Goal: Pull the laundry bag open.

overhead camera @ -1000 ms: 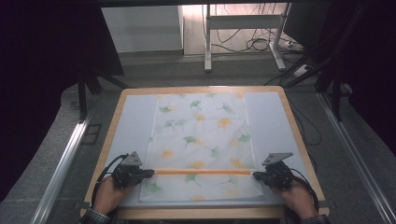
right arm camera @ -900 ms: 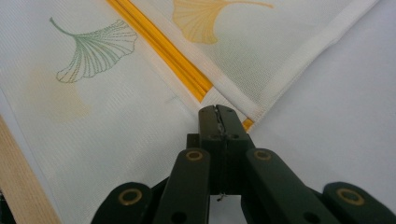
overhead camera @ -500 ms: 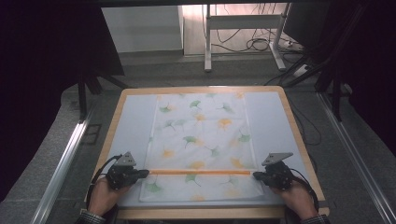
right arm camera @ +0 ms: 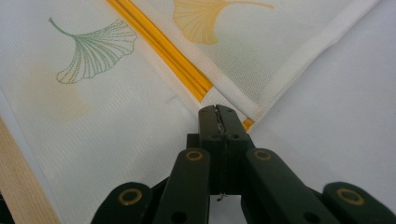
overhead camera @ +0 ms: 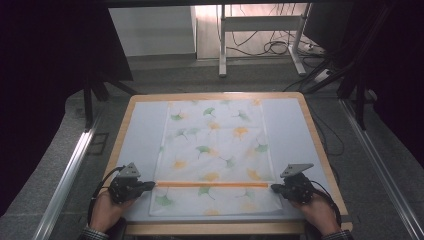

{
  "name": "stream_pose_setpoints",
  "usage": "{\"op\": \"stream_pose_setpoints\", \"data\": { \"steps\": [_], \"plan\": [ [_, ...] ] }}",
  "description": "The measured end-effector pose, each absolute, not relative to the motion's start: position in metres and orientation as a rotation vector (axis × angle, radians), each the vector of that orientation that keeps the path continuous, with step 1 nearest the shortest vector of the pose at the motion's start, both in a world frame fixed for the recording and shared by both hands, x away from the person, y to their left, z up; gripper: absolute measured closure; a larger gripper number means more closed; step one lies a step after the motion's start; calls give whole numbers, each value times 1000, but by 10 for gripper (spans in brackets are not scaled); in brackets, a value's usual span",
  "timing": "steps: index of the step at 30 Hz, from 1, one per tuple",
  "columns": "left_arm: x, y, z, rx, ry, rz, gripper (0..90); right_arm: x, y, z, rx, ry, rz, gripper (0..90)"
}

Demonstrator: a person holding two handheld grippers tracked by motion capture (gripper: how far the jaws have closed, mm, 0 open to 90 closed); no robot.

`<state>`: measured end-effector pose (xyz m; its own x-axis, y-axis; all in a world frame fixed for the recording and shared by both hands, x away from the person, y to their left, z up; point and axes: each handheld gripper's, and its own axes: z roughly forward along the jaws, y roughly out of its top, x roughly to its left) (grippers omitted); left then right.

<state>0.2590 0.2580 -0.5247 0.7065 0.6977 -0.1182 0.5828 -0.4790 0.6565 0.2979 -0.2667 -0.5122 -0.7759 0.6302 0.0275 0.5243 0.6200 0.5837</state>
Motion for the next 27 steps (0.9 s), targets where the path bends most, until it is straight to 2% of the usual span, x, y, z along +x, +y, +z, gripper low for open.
{"op": "stream_pose_setpoints", "data": {
  "steps": [27],
  "plan": [
    [262, 261, -532, 2244, 996, 212, 900, 298, -267, -512, 950, 2665, 869, 892]
  ]
}}
